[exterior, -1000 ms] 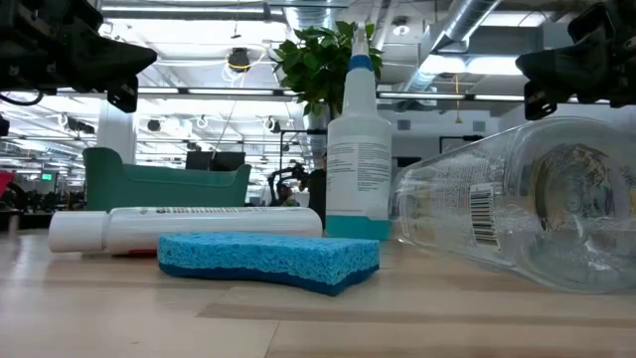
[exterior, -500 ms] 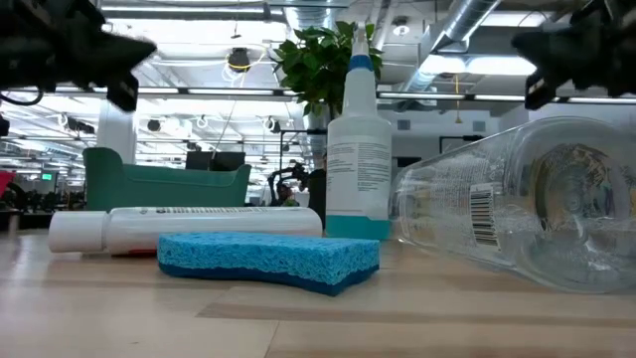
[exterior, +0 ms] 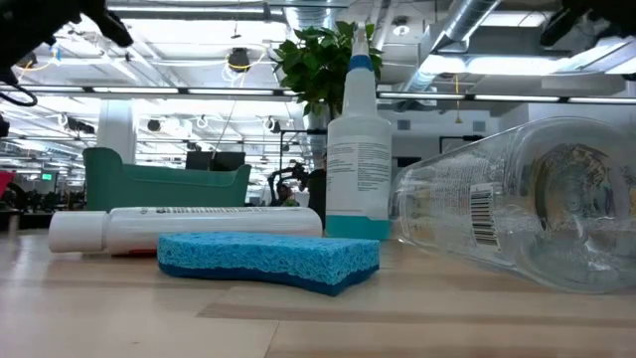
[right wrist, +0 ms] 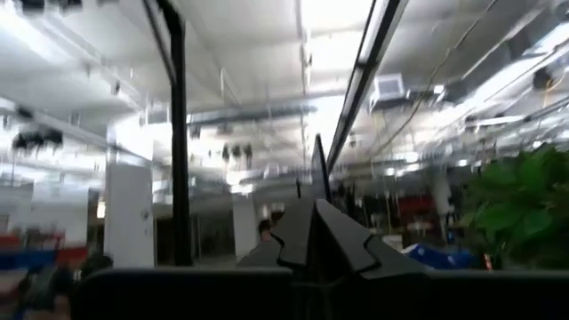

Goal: Pick & Place Kitchen Items
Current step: Put the yellow towel into the green bin

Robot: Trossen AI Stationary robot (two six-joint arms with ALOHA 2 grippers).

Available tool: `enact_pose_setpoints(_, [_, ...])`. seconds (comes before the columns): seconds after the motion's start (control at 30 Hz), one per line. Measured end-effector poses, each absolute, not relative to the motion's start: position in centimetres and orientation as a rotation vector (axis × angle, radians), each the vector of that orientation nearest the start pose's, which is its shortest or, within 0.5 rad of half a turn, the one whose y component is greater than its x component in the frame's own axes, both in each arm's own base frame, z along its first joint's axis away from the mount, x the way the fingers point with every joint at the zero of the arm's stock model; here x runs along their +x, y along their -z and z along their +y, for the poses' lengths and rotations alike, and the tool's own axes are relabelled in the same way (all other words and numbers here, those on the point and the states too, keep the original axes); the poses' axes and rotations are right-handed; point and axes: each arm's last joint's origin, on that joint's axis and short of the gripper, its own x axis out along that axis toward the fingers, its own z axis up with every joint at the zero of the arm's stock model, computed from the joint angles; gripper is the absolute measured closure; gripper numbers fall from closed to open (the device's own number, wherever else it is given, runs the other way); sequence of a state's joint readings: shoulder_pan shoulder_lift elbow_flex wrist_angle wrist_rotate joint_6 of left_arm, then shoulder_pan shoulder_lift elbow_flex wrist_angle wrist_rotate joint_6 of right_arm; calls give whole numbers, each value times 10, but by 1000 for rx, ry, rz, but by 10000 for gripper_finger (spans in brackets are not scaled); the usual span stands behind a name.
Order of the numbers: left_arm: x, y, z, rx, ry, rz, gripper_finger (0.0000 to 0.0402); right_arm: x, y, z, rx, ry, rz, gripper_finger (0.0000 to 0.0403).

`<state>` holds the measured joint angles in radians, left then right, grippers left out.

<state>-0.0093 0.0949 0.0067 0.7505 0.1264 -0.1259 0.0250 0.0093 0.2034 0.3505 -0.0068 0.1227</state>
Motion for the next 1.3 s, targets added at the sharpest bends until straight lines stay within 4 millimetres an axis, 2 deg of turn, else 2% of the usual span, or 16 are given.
enact_pose_setpoints(0.13, [88,-225,-4,-27,141,-632,394,63,-278,2,94,-44,-376,388])
enact_pose_setpoints(0.23, [93,-222,-4,7,110,-597,365,64,-292,2,82,-35,-261,363])
enact_pose_setpoints(0.37, [97,-233,-4,43,98,-583,290,70,-310,2,97,-28,-82,299])
enact_pose_setpoints(0.57, [104,-254,-5,102,101,-589,152,88,-328,3,179,-6,324,177])
enact_pose_setpoints(0.7, [110,-252,-11,128,195,-552,95,101,-334,5,274,-24,575,138])
enact_pose_setpoints(0.8, [114,-249,-18,127,266,-528,82,109,-331,9,355,-29,758,136])
enact_pose_setpoints(0.93, [118,-247,-28,191,319,-538,89,121,-322,19,446,-55,917,142])
enact_pose_setpoints(1.13, [123,-248,-42,253,386,-608,110,129,-316,43,529,-94,1019,148])
enact_pose_setpoints(1.3, [125,-249,-52,243,439,-660,116,132,-311,65,557,-53,1070,149])
